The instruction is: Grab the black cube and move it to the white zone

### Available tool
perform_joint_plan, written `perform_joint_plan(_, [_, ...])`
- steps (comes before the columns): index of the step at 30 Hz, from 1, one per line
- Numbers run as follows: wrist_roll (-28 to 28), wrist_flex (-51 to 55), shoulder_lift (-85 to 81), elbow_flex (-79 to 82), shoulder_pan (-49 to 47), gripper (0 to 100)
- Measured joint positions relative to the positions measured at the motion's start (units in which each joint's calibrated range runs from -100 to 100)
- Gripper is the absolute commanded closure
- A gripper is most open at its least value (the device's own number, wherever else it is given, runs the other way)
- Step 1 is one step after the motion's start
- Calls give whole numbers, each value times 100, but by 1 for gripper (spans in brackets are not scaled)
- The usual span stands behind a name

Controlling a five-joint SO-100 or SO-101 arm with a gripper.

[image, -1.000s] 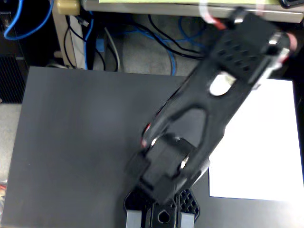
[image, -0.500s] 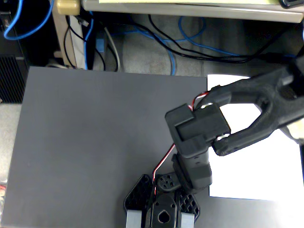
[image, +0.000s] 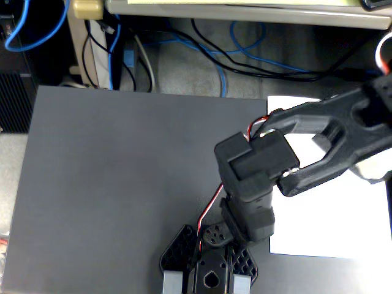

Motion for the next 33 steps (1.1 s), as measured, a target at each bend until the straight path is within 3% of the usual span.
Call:
perform_joint_plan(5, [0,-625,0,612,-22,98])
perform_joint_plan(18, [0,-642,0,923,-443,98])
perform_joint_plan(20, [0,-642,0,941,-443,89])
perform_joint_plan(23, [0,-642,0,941,-443,60])
perform_joint_plan(25, [0,-642,0,941,-443,49])
perform_joint_plan(33, [299,-111,0,941,-443,48])
